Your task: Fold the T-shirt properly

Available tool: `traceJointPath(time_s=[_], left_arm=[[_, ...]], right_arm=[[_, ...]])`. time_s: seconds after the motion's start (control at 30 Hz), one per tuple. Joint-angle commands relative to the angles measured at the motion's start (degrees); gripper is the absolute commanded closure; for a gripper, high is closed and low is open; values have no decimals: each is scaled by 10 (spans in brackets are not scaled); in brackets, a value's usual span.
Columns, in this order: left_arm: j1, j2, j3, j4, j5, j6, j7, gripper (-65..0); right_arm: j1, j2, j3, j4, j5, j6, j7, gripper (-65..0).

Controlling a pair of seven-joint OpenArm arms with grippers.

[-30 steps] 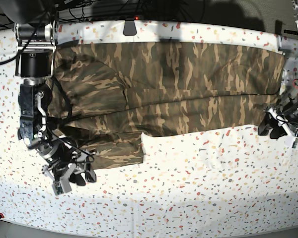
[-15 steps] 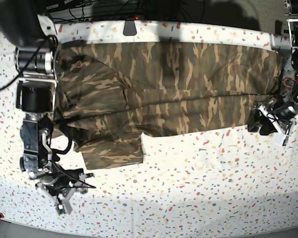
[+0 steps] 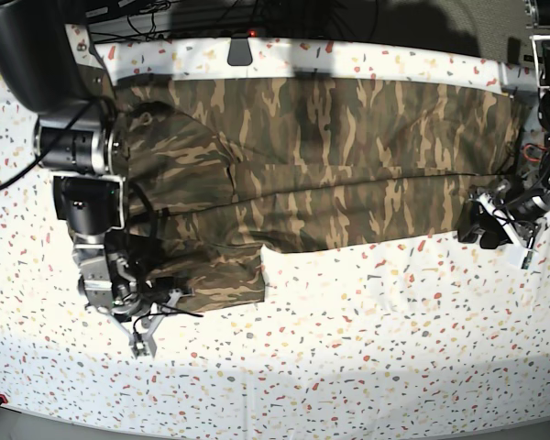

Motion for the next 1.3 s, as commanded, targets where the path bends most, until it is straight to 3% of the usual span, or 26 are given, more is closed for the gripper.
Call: traceJointPath(time_s=[0.0,0.17,0.23,0.33,0.37,0.67,0.7,0.77,0.83,0.9,1.0,1.13,1.27], left_arm=[[-12,-10,-4,10,-9,-1,-14,-296],[-11,-10,-4,10,-9,-1,-14,-296],[-11,-10,-4,10,-9,-1,-14,-296],[-11,-10,-4,10,-9,-1,-14,-296],[-11,-10,-4,10,-9,-1,-14,-296],[-12,-10,-4,10,-9,-1,-15,-296],[-12,-10,-4,10,-9,-1,-15,-296],[-12,-10,-4,10,-9,-1,-14,-296],[-12,-10,-4,10,-9,-1,-15,-296],[-12,-10,-4,10,-9,-1,-14,-296],[-12,-10,-4,10,-9,-1,-15,-296],[-12,-10,-4,10,-9,-1,-15,-296],[-12,-10,-4,10,-9,-1,-15,-296]], right_arm=[[19,0,1,8,2,-3,23,-282],[6,-3,1,8,1,-6,30,-279],[6,-3,1,8,3,-1,27,-212],[7,-2,1,9,2,23,28,-30],[7,-2,1,9,2,23,28,0],[8,4,1,56,3,26,17,0],[8,7,1,66,3,30,18,-44],[8,12,1,83,3,34,23,-234],[8,19,1,86,3,34,32,-323],[5,26,1,84,2,28,24,-325],[2,31,1,71,3,-23,-3,-322],[0,30,1,47,52,-17,-18,-262],[-1,26,1,31,66,26,-18,-261]])
